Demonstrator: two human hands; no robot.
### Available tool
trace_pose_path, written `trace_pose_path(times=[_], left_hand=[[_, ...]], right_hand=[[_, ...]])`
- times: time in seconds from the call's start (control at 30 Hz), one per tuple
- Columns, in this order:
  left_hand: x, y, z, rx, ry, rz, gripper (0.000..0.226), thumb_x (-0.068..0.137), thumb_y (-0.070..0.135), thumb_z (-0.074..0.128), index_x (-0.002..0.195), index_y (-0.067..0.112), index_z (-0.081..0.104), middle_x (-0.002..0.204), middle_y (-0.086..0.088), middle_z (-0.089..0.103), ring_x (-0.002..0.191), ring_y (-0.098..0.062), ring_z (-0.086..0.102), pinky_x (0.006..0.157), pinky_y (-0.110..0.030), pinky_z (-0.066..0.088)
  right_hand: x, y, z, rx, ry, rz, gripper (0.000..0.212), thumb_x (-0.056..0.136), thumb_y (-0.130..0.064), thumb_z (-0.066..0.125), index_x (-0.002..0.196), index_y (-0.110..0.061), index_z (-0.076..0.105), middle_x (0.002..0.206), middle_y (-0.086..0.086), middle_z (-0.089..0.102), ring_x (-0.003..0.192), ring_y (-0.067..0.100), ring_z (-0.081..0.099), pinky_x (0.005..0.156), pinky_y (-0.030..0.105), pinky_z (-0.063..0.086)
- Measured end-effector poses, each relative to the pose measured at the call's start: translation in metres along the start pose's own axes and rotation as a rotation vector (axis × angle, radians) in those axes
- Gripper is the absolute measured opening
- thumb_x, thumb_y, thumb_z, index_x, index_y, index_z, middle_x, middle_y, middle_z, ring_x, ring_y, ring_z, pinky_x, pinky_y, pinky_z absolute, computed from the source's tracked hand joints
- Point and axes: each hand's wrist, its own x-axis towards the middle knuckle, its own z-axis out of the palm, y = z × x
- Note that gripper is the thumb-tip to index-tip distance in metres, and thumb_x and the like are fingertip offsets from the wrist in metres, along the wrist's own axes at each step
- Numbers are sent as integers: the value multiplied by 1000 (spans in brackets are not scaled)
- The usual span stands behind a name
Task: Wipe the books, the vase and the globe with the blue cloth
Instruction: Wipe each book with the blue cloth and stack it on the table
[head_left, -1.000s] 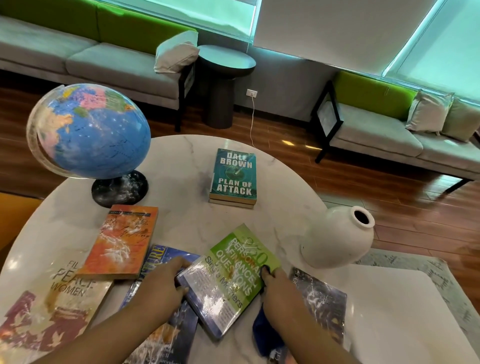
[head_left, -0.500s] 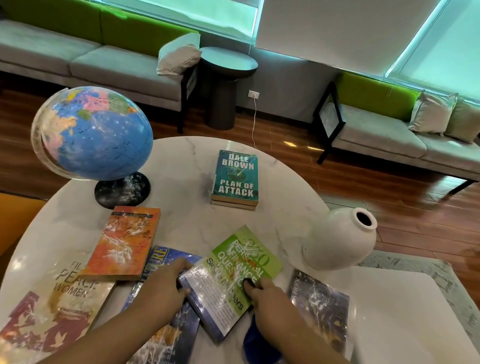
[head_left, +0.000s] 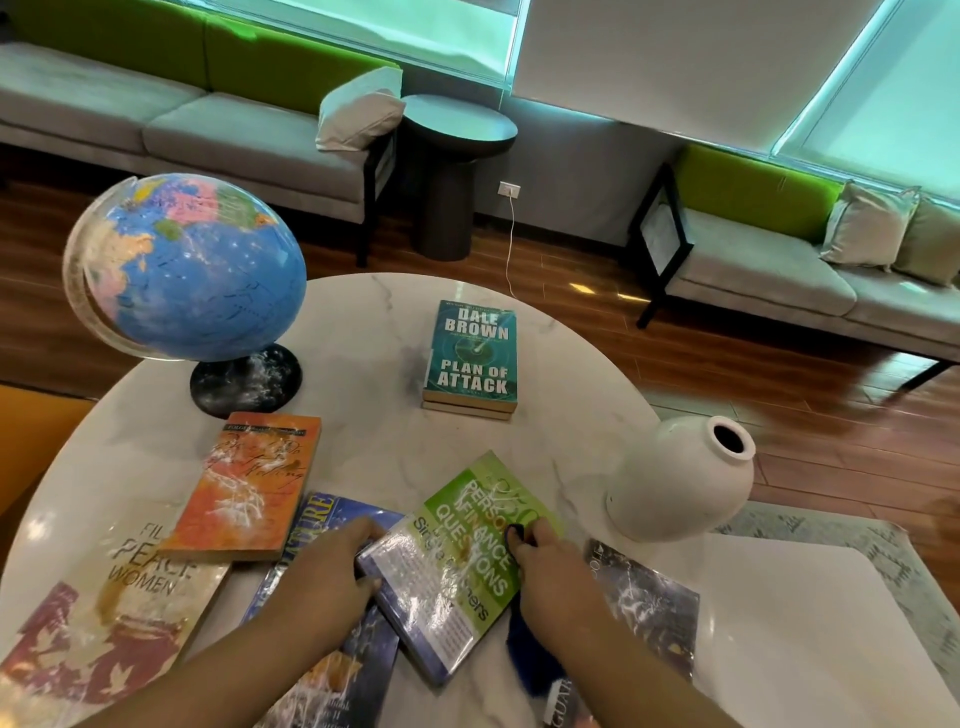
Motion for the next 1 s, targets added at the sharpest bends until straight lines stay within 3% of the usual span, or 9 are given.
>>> trace_pose_path(times=[0.1,0.2,0.3,0.43,0.53,0.63,0.8,0.9,1.0], left_hand=[[0,-1,0,-6,-1,4,35,81,13,69,96,39,50,93,11,62,80,-3,58,71,-26,46],[1,0,1,-4,2,9,36,82,12,69,95,39,49,89,14,58,79,-4,57,68,-25,44],[1,1,1,-9,4,13,37,82,12,68,95,39,48,90,14,58,80,-4,55,68,-25,43],[0,1,0,-6,9,17,37,82,12,68,95,40,48,90,15,58,80,-4,55,69,-25,43],[0,2,1,0,10,6,35,82,13,69,96,39,49,93,12,61,83,-7,58,73,-26,46],[0,1,1,15,9,-2,35,82,14,69,98,38,49,97,9,63,84,-8,58,73,-26,46],[1,1,0,10,0,22,33,81,14,69,99,36,53,90,12,60,79,-4,55,65,-22,41],[1,-1,1,9,0,25,33,81,14,68,100,36,54,91,12,61,79,-4,55,61,-17,37],[1,-2,0,8,-8,34,33,81,14,68,98,38,53,94,10,62,82,-4,57,65,-19,40]], right_hand=[[0,11,-1,57,-47,-2,47,95,-8,42,138,-27,45,130,4,40,112,27,46,90,33,40],[11,12,-2,37,23,107,36,98,-16,42,133,-18,49,122,4,44,107,26,49,91,34,46],[13,2,6,-49,-60,-1,31,101,-22,39,127,-13,52,116,2,44,100,25,52,88,34,49],[16,14,-4,-79,44,-65,20,96,-35,51,88,-17,49,85,7,60,73,22,59,71,41,50],[22,5,-11,-12,18,-8,14,99,-24,43,105,-14,51,101,3,57,85,21,59,74,33,49],[17,-6,-7,-134,-136,-151,37,100,-19,40,136,-13,45,120,5,46,98,22,53,85,26,43],[29,0,-17,-45,-75,67,32,99,-20,45,130,-13,46,121,6,48,96,22,54,84,29,47],[24,-11,-12,-103,-137,-18,41,97,-13,45,138,-12,41,124,7,42,104,26,52,87,29,44],[23,-6,-11,-31,-138,-99,12,101,-24,42,110,-22,51,105,0,47,98,23,57,78,25,42]])
